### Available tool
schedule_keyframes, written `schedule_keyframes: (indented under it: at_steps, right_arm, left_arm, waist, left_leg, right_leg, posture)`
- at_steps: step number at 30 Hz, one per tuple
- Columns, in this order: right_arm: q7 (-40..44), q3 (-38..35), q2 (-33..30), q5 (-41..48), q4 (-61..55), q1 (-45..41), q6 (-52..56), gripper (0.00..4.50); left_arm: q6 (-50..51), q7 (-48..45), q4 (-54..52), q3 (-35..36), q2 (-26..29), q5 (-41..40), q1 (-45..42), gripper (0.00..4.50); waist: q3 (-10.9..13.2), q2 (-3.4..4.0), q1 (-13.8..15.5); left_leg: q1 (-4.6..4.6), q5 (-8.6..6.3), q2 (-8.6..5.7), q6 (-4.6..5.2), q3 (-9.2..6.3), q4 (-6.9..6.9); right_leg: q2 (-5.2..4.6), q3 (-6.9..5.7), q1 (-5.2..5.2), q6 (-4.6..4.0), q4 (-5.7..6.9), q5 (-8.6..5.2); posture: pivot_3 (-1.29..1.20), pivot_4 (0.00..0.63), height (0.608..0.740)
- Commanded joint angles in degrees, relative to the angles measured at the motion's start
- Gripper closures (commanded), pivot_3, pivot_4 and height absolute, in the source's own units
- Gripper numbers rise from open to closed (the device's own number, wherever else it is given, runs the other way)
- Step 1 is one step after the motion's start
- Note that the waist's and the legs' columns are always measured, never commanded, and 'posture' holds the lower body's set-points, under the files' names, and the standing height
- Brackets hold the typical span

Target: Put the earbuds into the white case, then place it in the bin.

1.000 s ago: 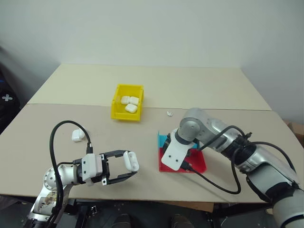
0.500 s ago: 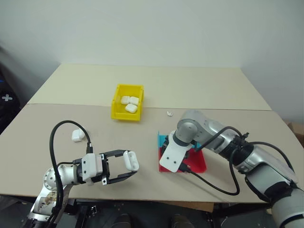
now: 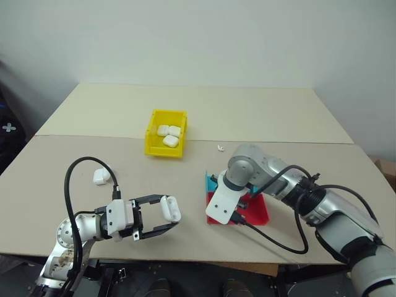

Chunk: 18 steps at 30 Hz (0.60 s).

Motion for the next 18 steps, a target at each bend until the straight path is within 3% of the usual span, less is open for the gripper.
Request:
schedule_keyframes:
  at_steps: [1,9,12,18]
  right_arm:
    - [1.8,-1.1,0.0,-0.5,-0.2,-1.0,-1.1,2.8]
    - [1.8,-1.1,0.4,-1.0,0.3,-0.9,-1.7,2.8]
    - [1.8,-1.2,0.5,-0.8,0.2,-0.8,-1.9,3.29]
    - [1.9,-1.3,0.6,-0.7,-0.3,-0.5,-1.7,3.29]
  left_arm:
    - [-0.7,0.5,-2.1,0.5,0.3,0.1,-0.2,1.73]
    - [-0.9,0.6,-2.0,0.7,0.3,0.2,-0.2,1.73]
    - [-0.9,0.7,-2.1,0.7,0.3,0.2,-0.1,1.73]
    - [-1.0,0.7,-2.1,0.8,0.3,0.2,-0.1,1.73]
  waist:
    - [0.0,0.0,0.0]
    - [0.0,0.0,0.0]
    - [0.0,0.0,0.0]
    - [0.0,0.0,0.0]
  left_leg:
    - [0.0,0.0,0.0,0.0,0.0,0.0]
    - [0.0,0.0,0.0,0.0,0.0,0.0]
    - [0.0,0.0,0.0,0.0,0.0,0.0]
    - [0.0,0.0,0.0,0.0,0.0,0.0]
  right_leg:
    - [0.0,0.0,0.0,0.0,0.0,0.0]
    - [0.0,0.0,0.0,0.0,0.0,0.0]
    - [0.0,0.0,0.0,0.0,0.0,0.0]
    - [0.0,0.0,0.0,0.0,0.0,0.0]
  posture:
    - [0.0,0.15,0.74]
    - [0.0,0.15,0.74]
    - [0.0,0.15,0.74]
    - [0.0,0.15,0.74]
